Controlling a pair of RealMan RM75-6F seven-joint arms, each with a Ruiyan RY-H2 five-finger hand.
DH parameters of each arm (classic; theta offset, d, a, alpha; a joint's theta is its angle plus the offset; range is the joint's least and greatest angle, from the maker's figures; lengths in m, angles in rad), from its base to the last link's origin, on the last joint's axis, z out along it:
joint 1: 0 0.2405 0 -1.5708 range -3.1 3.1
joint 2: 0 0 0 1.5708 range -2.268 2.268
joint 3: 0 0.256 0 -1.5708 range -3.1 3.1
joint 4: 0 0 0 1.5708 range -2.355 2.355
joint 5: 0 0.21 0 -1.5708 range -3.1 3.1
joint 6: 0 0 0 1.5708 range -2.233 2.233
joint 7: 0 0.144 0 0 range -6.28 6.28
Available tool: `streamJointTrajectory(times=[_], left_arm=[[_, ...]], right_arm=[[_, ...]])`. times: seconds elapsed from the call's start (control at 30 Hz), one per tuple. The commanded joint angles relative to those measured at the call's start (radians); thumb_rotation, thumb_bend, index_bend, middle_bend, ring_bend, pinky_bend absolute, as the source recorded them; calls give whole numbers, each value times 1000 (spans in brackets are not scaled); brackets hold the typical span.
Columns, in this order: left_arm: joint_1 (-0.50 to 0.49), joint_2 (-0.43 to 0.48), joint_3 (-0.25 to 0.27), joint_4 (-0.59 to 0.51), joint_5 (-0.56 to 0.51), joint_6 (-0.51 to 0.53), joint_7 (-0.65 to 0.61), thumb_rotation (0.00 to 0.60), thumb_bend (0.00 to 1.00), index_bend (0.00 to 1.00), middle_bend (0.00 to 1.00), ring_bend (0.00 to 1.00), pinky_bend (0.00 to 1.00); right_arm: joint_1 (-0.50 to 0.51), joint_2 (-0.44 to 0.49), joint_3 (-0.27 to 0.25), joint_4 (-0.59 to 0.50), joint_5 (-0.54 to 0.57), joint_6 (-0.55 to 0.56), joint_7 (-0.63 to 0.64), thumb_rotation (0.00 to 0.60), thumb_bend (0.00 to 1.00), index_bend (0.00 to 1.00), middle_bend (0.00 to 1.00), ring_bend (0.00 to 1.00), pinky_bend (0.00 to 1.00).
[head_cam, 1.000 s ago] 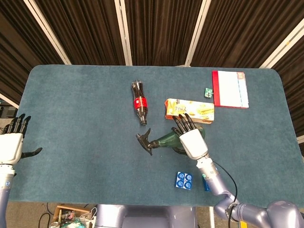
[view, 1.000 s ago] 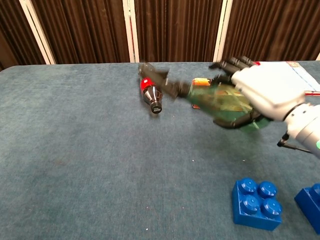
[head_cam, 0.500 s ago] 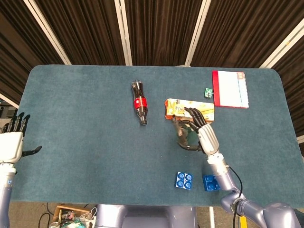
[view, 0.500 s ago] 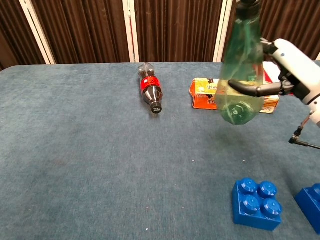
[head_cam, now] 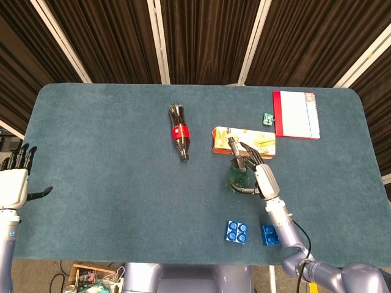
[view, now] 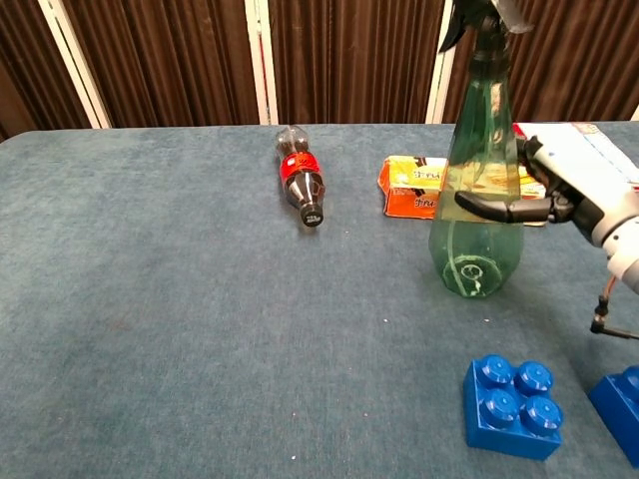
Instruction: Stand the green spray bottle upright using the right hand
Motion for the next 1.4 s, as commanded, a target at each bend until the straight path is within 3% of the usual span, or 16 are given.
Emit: streamJointTrajectory(times=[0.03, 0.2, 0.57, 0.87, 1.33, 1.4], left_arm=[[-1, 1, 1, 0, 1, -3, -5, 600, 38, 0, 0, 31, 161], [-4, 1, 1, 4, 0, -10, -11, 600, 38, 0, 0, 31, 160], [-4, 0, 7, -5, 1, -7, 1, 600, 38, 0, 0, 31, 160], [-5, 3, 14, -12, 11, -10, -3, 600, 38, 0, 0, 31, 160], [-2, 5, 20, -21, 19, -3, -1, 600, 38, 0, 0, 31, 160], [-2, 5, 19, -20, 16, -4, 0, 600, 38, 0, 0, 30, 160]], right_arm=[[-3, 29, 11, -62, 24, -35, 21, 600, 606, 901, 50, 0, 0], [-6, 84, 41, -159, 57, -68, 33, 600, 608, 901, 48, 0, 0], [-49, 129, 35, -207, 55, -56, 36, 600, 646, 835, 32, 0, 0], [-75, 108, 33, -171, 45, -26, 84, 600, 653, 839, 35, 0, 0], [-109, 4, 8, 15, 2, 40, 133, 600, 657, 840, 38, 0, 0], [-112, -6, 6, 31, -5, 52, 138, 600, 653, 805, 37, 0, 0]])
